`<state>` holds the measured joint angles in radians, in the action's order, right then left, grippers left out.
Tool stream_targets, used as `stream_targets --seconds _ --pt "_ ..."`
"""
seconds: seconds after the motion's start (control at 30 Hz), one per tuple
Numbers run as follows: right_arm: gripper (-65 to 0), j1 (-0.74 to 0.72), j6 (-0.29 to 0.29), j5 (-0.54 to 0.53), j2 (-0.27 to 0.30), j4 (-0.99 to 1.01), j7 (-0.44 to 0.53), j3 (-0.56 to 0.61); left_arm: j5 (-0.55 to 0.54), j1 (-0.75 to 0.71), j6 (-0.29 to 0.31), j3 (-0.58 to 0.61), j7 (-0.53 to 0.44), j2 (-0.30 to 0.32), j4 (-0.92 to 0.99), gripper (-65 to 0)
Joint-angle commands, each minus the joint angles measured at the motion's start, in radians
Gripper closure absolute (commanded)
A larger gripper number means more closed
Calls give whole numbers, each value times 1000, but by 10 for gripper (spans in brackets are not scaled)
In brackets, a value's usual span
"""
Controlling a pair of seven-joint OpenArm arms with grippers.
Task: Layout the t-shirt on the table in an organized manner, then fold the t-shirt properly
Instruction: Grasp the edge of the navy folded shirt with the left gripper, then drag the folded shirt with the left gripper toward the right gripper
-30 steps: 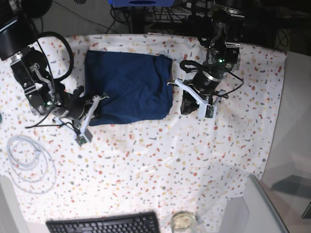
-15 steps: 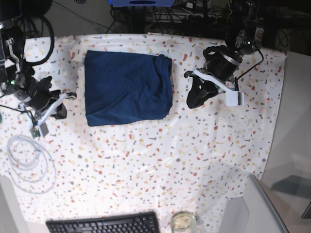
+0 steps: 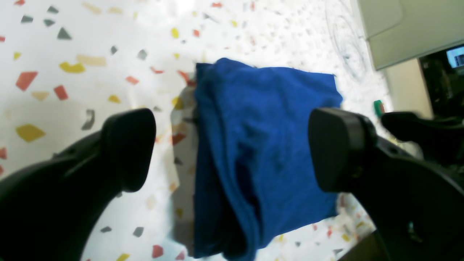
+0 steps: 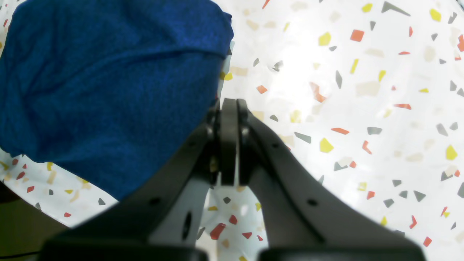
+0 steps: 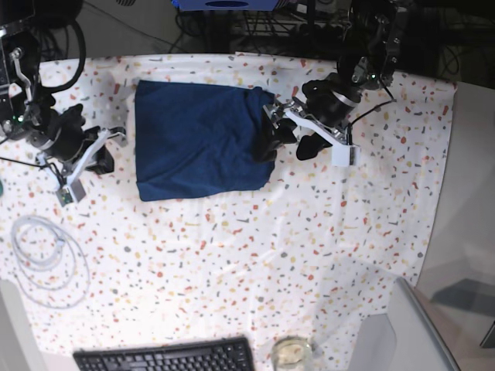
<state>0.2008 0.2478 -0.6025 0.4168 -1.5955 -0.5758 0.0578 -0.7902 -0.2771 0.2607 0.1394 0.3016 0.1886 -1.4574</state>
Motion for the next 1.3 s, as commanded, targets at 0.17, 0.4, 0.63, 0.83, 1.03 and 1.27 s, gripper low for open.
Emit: stream_targets --seconds 0.17,0.4,0.63,0.83,1.03,1.27 --pt "0 4 11 -9 17 -15 18 -9 -13 85 12 87 -14 -24 123 -630" --pt "0 29 11 -9 12 -15 18 -65 -13 174 12 162 -12 -16 212 -290" --pt "0 58 14 -9 9 -15 18 -198 -5 312 12 164 179 13 301 0" --pt "0 61 14 -9 9 28 18 -253 21 430 13 180 351 84 228 0" --pt "0 75 14 -10 7 68 18 -255 269 669 190 552 453 147 209 0" --pt "0 90 14 -15 7 60 18 -255 740 731 222 739 319 44 252 0"
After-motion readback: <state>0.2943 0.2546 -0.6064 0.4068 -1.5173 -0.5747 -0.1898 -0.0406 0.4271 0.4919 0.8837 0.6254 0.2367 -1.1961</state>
